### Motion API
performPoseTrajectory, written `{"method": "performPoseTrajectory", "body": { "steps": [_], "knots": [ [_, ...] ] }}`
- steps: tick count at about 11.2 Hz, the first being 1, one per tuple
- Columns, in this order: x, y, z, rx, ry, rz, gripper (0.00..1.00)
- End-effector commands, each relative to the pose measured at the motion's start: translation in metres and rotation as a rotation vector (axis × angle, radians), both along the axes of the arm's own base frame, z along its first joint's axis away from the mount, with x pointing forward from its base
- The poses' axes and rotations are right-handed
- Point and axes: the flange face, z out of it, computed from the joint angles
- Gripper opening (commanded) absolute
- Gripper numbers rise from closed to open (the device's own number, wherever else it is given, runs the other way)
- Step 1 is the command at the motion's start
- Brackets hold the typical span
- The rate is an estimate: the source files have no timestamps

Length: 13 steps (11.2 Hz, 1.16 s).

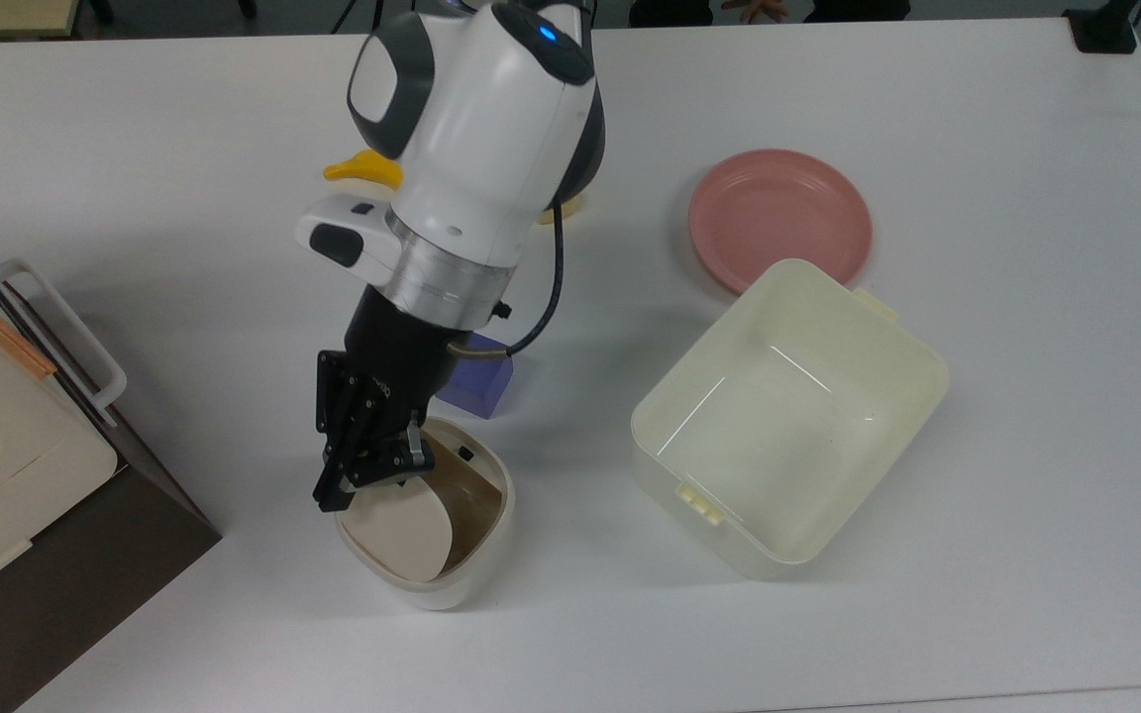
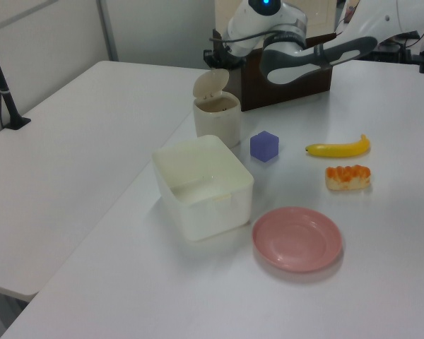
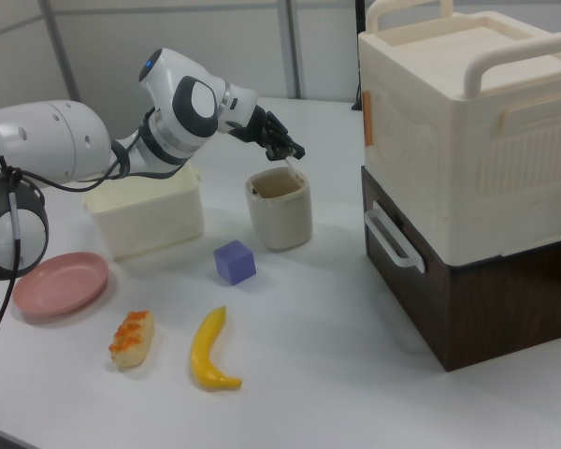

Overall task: Close the trash can
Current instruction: 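Push the raised lid over with the gripper to swing it shut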

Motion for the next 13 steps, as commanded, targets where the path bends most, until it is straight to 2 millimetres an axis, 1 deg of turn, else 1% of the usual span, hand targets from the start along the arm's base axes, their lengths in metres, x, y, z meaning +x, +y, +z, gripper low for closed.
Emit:
{"method": "performPoseTrajectory", "body": {
  "steps": [1,2,4,5,6,8,9,11,12,13],
  "knots": [
    [0.003,0.008,0.008,-0.023,-0.032,0.001,0.08],
    [0.002,0.018,0.014,-0.034,-0.026,0.031,0.08],
    [-0.005,0.026,0.019,-0.054,0.018,0.084,0.08],
    [-0.006,0.032,0.014,-0.069,0.059,0.103,0.07],
    [-0.008,0.049,0.008,-0.074,0.093,0.145,0.07],
    [-0.014,0.063,-0.015,-0.099,0.193,0.193,0.06],
    [-0.018,0.074,-0.028,-0.109,0.252,0.228,0.06],
    [-0.025,0.082,-0.043,-0.13,0.35,0.243,0.05],
    [-0.027,0.081,-0.049,-0.137,0.381,0.246,0.05],
    [-0.028,0.08,-0.05,-0.128,0.397,0.239,0.05]
  ]
}}
